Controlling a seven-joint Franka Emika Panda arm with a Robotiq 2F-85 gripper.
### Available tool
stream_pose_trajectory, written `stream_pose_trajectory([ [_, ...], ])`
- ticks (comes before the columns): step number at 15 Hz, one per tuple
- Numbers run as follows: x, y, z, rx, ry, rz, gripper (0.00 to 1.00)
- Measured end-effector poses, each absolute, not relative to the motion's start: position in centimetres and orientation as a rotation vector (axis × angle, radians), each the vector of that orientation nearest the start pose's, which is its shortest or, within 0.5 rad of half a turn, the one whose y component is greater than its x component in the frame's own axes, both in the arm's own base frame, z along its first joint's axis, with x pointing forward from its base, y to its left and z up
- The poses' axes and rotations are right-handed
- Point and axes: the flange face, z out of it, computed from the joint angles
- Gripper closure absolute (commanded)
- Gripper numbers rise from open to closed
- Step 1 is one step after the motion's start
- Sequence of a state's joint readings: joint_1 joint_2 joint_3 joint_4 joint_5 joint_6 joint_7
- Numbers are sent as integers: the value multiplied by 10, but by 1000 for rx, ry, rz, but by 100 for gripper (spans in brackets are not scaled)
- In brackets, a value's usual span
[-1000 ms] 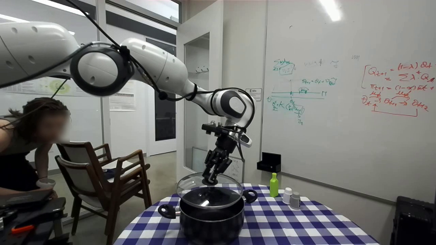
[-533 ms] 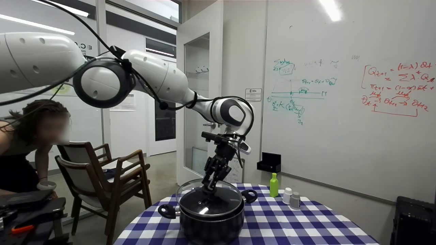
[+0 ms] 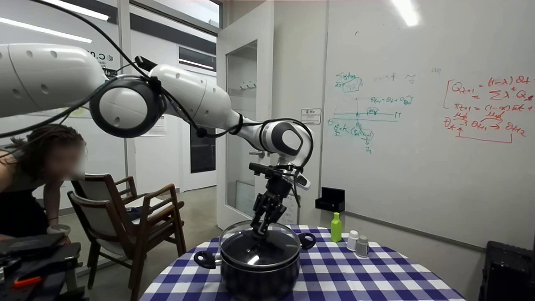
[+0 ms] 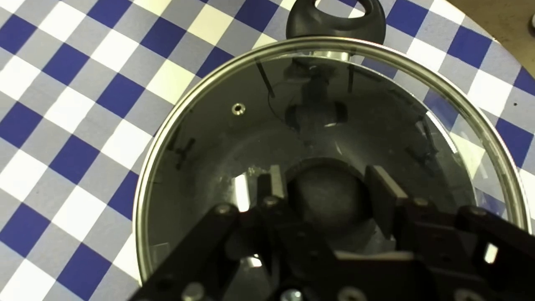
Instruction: Put the lid on the pot.
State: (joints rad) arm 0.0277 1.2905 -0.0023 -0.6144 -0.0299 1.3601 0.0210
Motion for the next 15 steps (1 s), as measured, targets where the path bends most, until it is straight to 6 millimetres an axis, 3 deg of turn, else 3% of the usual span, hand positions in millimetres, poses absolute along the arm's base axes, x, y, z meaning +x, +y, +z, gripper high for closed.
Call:
stream_pose_trajectory([
  [15,736,12,146,-3069,5,860,76],
])
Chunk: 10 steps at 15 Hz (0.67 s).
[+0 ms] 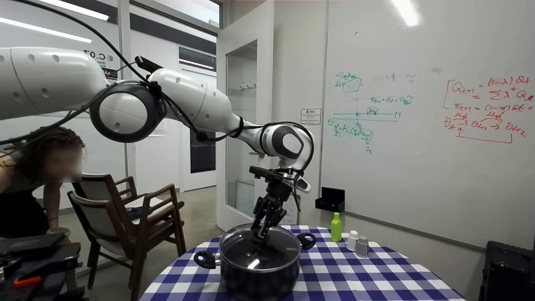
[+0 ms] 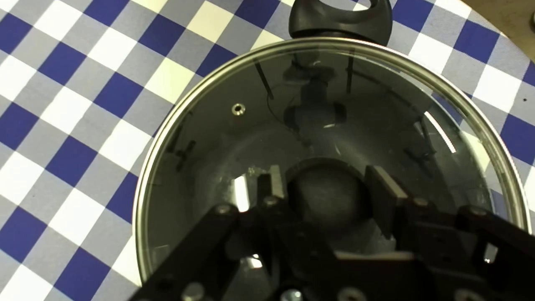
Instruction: Put the lid on the pot.
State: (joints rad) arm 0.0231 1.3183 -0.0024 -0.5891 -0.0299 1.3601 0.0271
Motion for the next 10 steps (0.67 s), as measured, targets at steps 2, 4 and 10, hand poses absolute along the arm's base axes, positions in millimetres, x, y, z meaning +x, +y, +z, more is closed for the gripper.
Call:
stream_pose_trajectory([
  [2,736,12,146,-3070,13,860,76],
  [4,736,11,146,-3071,22,860,76],
  [10,735,10,144,-3071,29,864,5],
])
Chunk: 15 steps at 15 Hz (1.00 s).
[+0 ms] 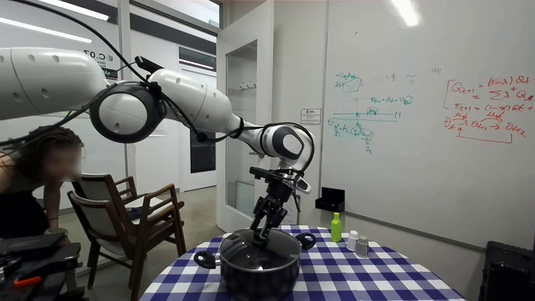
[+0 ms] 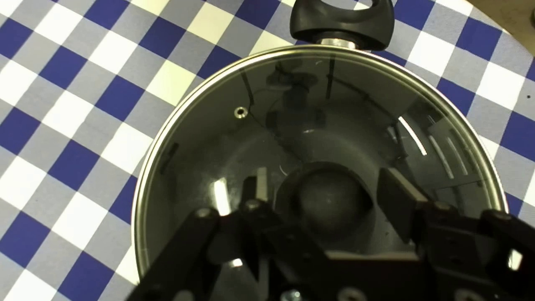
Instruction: Put the lid on the pot.
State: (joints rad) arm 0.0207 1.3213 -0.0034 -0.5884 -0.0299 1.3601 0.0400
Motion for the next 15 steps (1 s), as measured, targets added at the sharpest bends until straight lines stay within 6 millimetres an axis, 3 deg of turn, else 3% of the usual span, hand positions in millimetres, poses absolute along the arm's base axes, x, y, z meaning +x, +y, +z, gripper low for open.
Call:
stream_pose_trajectory([
  [1,735,10,145,-3072,29,862,0],
  [5,737,10,149,-3076,29,849,0],
  [8,741,12,170,-3080,28,817,0],
  [10,746,16,207,-3076,17,770,0],
  [15,747,35,342,-3109,-177,591,0],
])
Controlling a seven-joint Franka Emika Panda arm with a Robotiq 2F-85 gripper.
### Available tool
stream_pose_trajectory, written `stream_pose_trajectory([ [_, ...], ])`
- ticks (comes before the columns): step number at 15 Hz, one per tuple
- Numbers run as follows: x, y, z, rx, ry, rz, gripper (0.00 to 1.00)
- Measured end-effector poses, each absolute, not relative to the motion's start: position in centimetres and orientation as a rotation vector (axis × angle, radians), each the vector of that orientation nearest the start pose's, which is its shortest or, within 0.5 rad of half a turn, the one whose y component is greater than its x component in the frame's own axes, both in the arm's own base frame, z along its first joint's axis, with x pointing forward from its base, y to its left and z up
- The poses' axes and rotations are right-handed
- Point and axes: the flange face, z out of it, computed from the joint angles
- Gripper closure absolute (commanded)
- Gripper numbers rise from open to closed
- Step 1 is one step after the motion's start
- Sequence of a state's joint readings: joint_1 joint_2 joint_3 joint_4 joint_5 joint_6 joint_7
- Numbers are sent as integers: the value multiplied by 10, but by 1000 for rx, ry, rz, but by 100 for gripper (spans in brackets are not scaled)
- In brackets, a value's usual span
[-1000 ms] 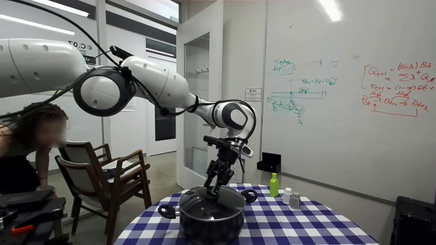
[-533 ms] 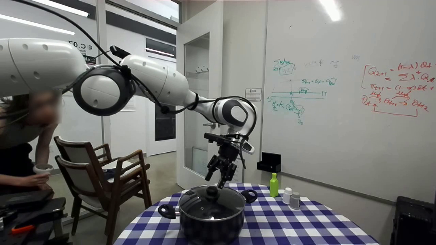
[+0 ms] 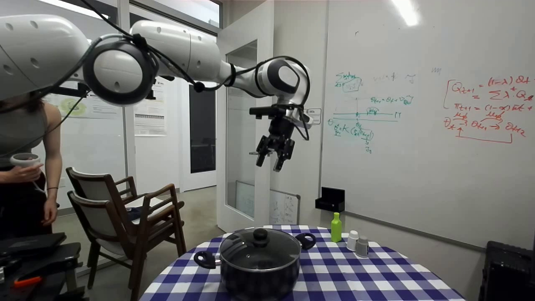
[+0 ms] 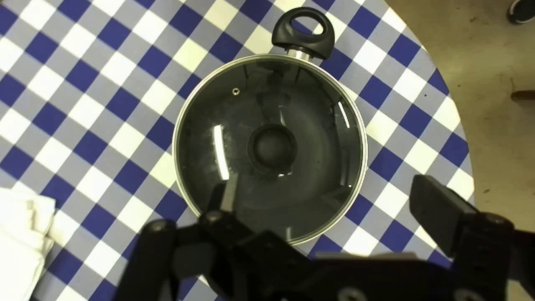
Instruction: Put the lid on the pot.
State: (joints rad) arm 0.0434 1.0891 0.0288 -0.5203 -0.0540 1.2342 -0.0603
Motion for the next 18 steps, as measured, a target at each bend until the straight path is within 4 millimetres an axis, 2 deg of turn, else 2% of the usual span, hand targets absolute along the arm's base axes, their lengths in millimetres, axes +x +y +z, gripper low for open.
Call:
stream_pose_trajectory([
  [3,737,50,413,-3140,-351,513,0],
  [4,734,53,426,-3141,-371,495,0],
  [5,732,55,431,-3141,-380,490,0],
  [10,733,52,421,-3134,-391,521,0],
  [18,733,52,420,-3133,-392,524,0],
])
